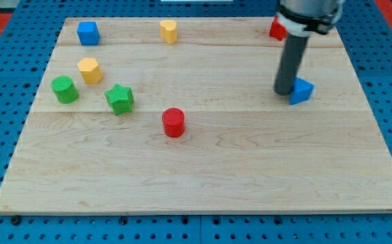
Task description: Move the red circle diagonal left bottom to the blue triangle
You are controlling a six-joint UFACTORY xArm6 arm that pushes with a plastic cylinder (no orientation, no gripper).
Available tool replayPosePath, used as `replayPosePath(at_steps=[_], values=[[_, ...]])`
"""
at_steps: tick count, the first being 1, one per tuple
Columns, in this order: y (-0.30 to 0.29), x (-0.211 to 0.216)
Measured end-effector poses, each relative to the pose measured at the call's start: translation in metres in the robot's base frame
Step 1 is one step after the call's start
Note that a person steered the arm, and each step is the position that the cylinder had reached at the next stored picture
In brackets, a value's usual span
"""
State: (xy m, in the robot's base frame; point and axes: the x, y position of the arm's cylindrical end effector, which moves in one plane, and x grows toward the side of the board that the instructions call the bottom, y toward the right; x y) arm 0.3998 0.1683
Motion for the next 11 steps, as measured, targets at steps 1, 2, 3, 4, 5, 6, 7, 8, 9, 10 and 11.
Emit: replayPosePath(at_steps=[1,2,3,4,5,6,7,8,9,10,11], values=[[0.021,0.007],[-0.028,0.013],[-0.048,0.013],[-0.048,0.013],[-0.048,0.011],[-0.048,0.009],[-0.108,0.009],[-0.147,0.009],[-0.148,0.009],[-0.148,0.009],[-0.157,0.034]])
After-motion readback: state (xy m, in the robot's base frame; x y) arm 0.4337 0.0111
